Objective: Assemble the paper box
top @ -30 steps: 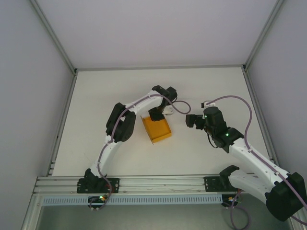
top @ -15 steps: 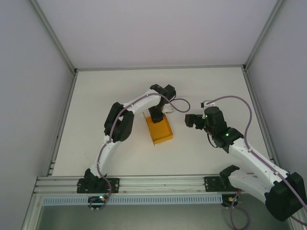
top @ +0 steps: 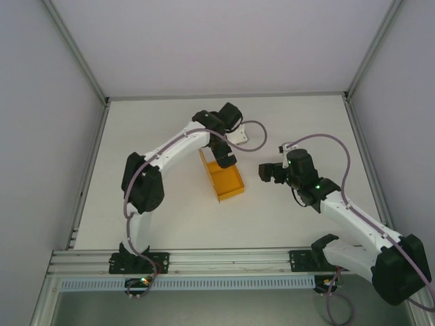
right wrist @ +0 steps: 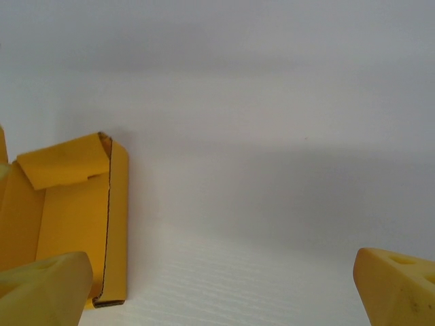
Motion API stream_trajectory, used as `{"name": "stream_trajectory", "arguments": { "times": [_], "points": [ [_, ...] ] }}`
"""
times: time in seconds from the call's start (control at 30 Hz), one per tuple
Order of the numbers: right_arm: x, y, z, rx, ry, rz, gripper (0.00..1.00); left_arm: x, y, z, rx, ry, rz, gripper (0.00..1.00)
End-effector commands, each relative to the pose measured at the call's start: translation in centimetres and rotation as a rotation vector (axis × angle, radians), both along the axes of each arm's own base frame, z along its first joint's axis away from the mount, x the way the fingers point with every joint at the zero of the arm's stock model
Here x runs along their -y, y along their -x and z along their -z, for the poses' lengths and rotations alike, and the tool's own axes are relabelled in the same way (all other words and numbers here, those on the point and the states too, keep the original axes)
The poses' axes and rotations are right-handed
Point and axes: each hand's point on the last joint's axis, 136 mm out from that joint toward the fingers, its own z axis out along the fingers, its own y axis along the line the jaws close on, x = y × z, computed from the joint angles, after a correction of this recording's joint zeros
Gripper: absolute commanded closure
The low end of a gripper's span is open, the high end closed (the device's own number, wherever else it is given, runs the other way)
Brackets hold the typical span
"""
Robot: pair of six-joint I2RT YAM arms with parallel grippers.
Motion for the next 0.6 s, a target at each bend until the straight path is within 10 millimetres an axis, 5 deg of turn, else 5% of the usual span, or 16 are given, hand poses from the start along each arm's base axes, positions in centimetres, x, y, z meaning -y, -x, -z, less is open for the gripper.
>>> {"name": "stream_trajectory", "arguments": {
  "times": [0.0, 0.1, 0.33, 0.43, 0.57],
  "points": [
    [-3.9, -1.3, -1.7, 0.066, 0.025, -0.265, 0.0, -2.1, -3.8, -5.5, 0.058, 0.28, -0.303, 0.0],
    [-6.8, -2.8, -1.1, 0.042, 0.084, -0.466, 0.01, -5.9, -5.2, -7.4, 0.011, 0.472, -0.53, 0.0],
    [-13.1, -7.8, 1.3, 0.011, 0.205, -0.911, 0.05, -16.3, -4.0, -5.6, 0.034, 0.643, -0.875, 0.0],
    [-15.4, -8.0, 2.7, -0.018, 0.239, -1.105, 0.1, -19.9, -2.3, -3.8, 0.024, 0.641, -0.988, 0.0],
    [-17.1, -6.7, 4.0, -0.076, 0.265, -1.319, 0.15, -22.3, -0.1, -2.1, 0.009, 0.641, -1.05, 0.0]
  ]
}}
